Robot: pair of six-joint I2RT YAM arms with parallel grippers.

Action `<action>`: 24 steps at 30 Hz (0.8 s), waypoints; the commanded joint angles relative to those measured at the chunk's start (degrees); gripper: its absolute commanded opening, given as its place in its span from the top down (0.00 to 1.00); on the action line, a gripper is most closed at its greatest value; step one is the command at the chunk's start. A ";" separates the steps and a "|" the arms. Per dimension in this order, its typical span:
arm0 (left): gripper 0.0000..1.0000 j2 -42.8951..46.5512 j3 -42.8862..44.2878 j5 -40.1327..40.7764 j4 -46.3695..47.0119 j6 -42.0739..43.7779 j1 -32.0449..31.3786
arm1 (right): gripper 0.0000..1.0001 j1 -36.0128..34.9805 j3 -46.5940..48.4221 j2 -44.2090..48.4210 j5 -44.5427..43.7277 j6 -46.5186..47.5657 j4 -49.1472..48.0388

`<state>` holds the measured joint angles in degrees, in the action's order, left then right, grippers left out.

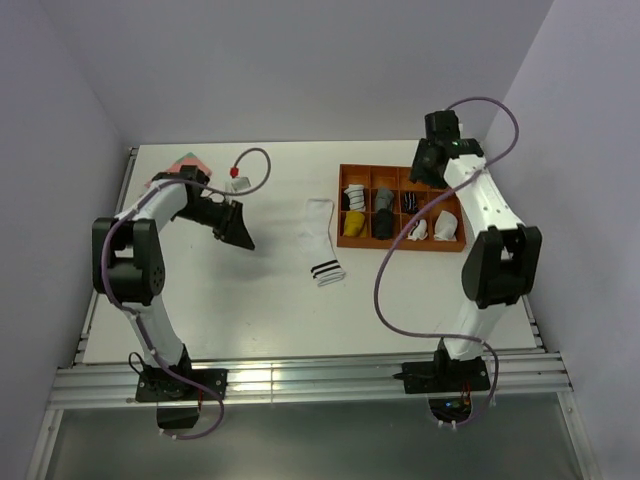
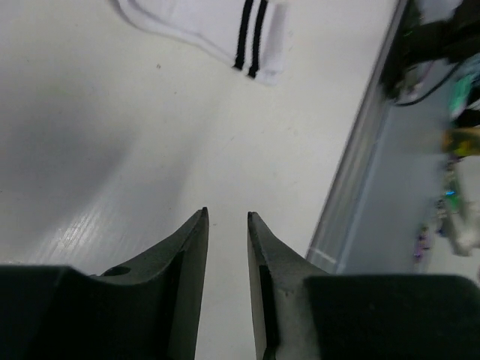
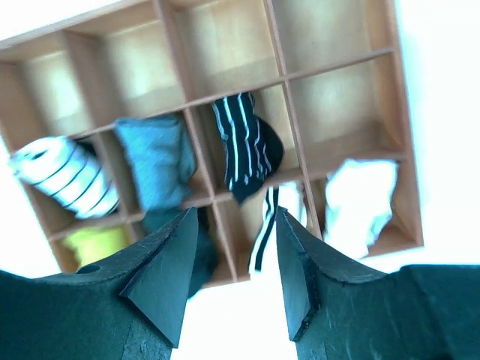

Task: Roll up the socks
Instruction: Roll the sock at the center of the board.

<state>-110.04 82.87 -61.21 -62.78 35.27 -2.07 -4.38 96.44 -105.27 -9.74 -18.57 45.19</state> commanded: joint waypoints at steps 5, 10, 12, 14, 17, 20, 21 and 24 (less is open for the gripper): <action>0.61 18.62 -15.61 22.00 29.97 -13.20 -12.67 | 0.46 -1.77 -13.37 15.79 3.05 -3.05 -7.39; 0.52 25.74 -21.51 32.87 42.90 -18.47 -20.33 | 0.46 -3.96 -22.42 24.13 2.79 -4.72 -11.17; 0.50 26.28 -23.71 36.85 48.27 -19.27 -25.41 | 0.46 -4.32 -24.63 26.51 2.88 -5.69 -12.14; 0.49 25.40 -24.94 42.54 52.30 -20.58 -30.77 | 0.46 -4.41 -27.44 30.12 3.06 -6.48 -13.19; 0.47 23.12 -26.87 50.70 56.88 -21.38 -35.80 | 0.46 -4.49 -29.47 34.06 3.15 -7.01 -13.20; 0.45 20.40 -27.76 54.34 61.02 -20.59 -44.05 | 0.46 -4.58 -30.87 36.71 3.41 -7.01 -13.02; 0.44 19.43 -27.68 56.62 62.07 -20.24 -45.29 | 0.46 -4.67 -31.31 37.15 3.24 -7.01 -12.76; 0.44 14.00 -25.75 58.05 62.26 -20.06 -48.03 | 0.46 -4.58 -32.80 38.83 3.32 -6.83 -12.67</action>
<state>-92.53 55.72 -9.43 -5.21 15.75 -48.31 -8.67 65.39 -68.34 -6.33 -24.67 34.72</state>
